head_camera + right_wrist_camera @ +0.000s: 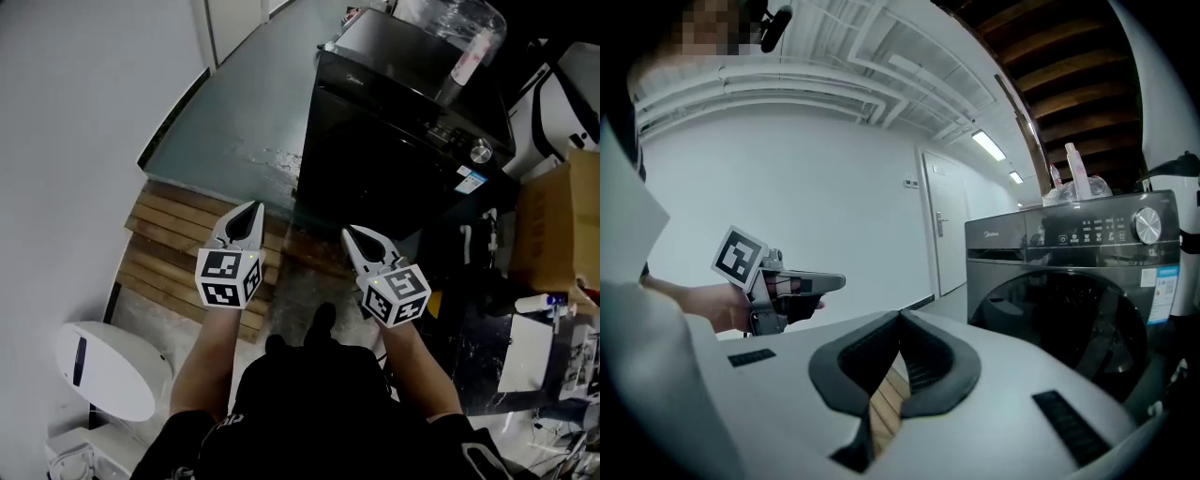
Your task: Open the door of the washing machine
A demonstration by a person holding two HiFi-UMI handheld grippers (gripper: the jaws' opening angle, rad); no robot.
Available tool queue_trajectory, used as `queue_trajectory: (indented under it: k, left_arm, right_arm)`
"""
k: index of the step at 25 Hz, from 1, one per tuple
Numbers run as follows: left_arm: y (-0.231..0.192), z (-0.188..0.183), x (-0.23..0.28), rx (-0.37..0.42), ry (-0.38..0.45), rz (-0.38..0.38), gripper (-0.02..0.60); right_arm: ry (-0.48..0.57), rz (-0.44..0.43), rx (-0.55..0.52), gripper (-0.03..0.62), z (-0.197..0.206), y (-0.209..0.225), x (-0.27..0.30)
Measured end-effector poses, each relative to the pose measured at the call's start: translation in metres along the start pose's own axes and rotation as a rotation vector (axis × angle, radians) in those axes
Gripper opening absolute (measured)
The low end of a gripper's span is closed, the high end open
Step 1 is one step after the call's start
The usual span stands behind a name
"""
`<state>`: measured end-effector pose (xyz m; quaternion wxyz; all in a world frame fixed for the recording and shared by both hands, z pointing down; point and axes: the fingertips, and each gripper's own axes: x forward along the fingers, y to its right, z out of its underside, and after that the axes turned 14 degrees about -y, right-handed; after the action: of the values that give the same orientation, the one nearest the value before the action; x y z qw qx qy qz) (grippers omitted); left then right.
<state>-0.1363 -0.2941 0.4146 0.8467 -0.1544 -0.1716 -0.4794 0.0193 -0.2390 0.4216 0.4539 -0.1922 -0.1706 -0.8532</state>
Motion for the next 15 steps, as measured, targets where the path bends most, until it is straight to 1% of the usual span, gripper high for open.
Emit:
queue_trajectory:
  k: [4, 7, 11, 15]
  left_arm:
    - [0.023, -0.031, 0.050, 0.007, 0.012, 0.024, 0.008]
    - [0.042, -0.047, 0.081, 0.024, 0.008, 0.045, 0.008]
    - [0.057, -0.056, 0.105, 0.036, -0.001, 0.062, 0.008]
    - [0.054, -0.056, 0.123, 0.038, -0.028, 0.079, 0.008]
  right_arm:
    - [0.007, 0.013, 0.005, -0.005, -0.011, 0.054, 0.002]
    - [0.012, 0.009, 0.014, -0.005, -0.014, 0.083, 0.002]
    - [-0.017, 0.003, 0.034, -0.005, -0.004, 0.107, 0.013]
    - [-0.033, 0.006, 0.047, -0.004, -0.005, 0.116, 0.026]
